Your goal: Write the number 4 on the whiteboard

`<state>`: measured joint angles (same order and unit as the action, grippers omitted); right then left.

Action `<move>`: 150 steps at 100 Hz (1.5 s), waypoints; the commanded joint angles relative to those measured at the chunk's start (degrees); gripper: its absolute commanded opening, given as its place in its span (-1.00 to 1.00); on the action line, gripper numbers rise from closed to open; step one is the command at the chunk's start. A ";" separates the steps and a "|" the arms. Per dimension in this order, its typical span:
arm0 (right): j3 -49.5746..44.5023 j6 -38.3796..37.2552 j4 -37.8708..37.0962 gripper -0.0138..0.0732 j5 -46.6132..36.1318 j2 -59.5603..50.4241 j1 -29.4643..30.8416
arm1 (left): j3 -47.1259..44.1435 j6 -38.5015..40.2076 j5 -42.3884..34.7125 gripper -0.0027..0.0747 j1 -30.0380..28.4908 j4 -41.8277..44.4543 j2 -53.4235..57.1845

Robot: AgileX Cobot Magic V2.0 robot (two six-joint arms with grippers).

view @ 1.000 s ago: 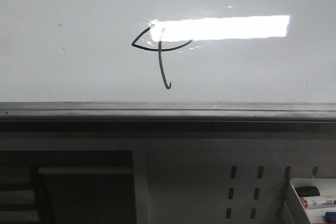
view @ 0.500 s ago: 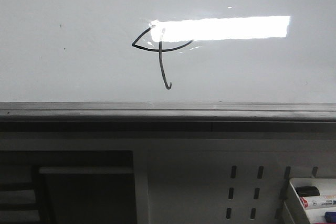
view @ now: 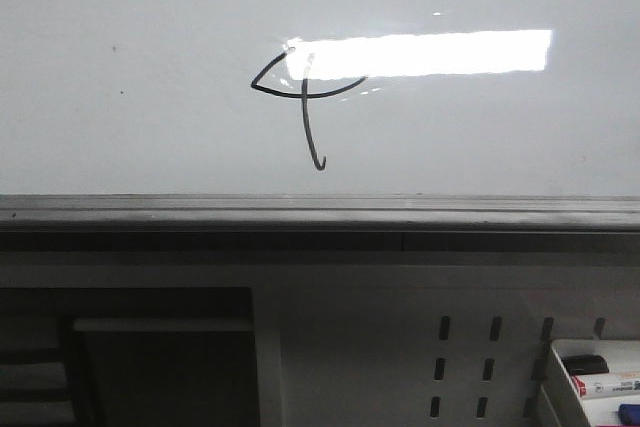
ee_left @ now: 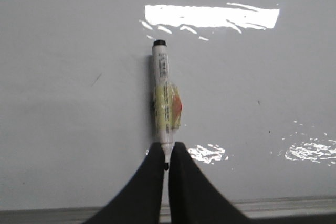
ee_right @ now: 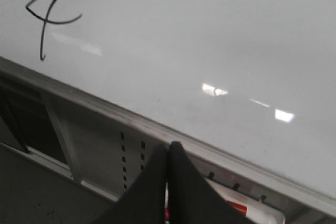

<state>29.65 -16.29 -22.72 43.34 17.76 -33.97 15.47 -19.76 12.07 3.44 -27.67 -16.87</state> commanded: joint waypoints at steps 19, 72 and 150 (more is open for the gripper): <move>-0.06 -0.24 -1.97 -0.85 -0.98 0.39 0.40 | -2.31 0.57 -4.72 -0.98 -0.14 -1.39 -0.37; -0.06 -0.24 -2.04 -0.85 -0.98 0.39 0.40 | -16.89 8.09 -16.99 -0.98 4.07 12.70 18.84; -0.06 -0.24 -2.09 -0.85 -0.98 0.39 0.40 | -16.89 19.01 -15.83 -0.98 0.58 24.20 18.64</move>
<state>28.11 -16.51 -22.96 45.72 17.75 -33.97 0.12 -1.39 0.44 4.08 -3.42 0.28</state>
